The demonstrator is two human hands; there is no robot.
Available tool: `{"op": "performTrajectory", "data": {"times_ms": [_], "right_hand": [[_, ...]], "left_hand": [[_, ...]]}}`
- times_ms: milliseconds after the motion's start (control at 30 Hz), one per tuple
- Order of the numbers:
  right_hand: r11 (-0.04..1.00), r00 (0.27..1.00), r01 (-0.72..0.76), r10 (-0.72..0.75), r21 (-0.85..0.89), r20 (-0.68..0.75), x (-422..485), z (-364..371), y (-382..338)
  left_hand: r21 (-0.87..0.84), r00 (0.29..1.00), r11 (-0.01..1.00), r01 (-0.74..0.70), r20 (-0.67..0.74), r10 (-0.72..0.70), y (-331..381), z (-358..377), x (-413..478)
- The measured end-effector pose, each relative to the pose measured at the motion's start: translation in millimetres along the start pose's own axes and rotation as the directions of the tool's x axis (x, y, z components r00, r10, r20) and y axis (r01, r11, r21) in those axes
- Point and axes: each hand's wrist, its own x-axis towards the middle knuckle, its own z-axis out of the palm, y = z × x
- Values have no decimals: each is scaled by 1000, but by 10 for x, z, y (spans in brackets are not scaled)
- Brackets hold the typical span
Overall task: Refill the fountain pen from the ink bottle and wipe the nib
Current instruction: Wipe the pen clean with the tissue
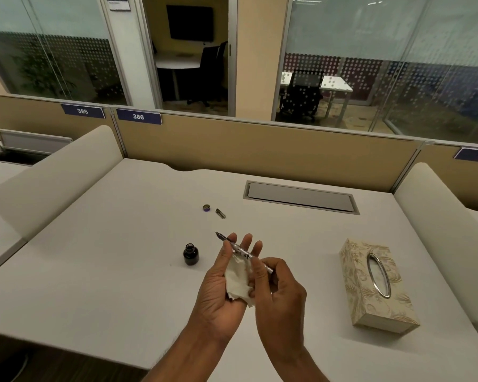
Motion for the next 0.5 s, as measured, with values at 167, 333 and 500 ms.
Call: {"op": "performTrajectory", "data": {"times_ms": [167,333,500], "right_hand": [[1000,999,19,-19,-1,30,-19,0,-56],[1000,1000,7,-7,9,9,20,7,-88],[999,1000,1,-2,38,27,9,-11,-103]], "left_hand": [[22,1000,999,-27,14,27,64,8,14],[56,999,998,-35,6,35,49,-9,28],[63,999,997,-47,9,46,84,-34,56]]}}
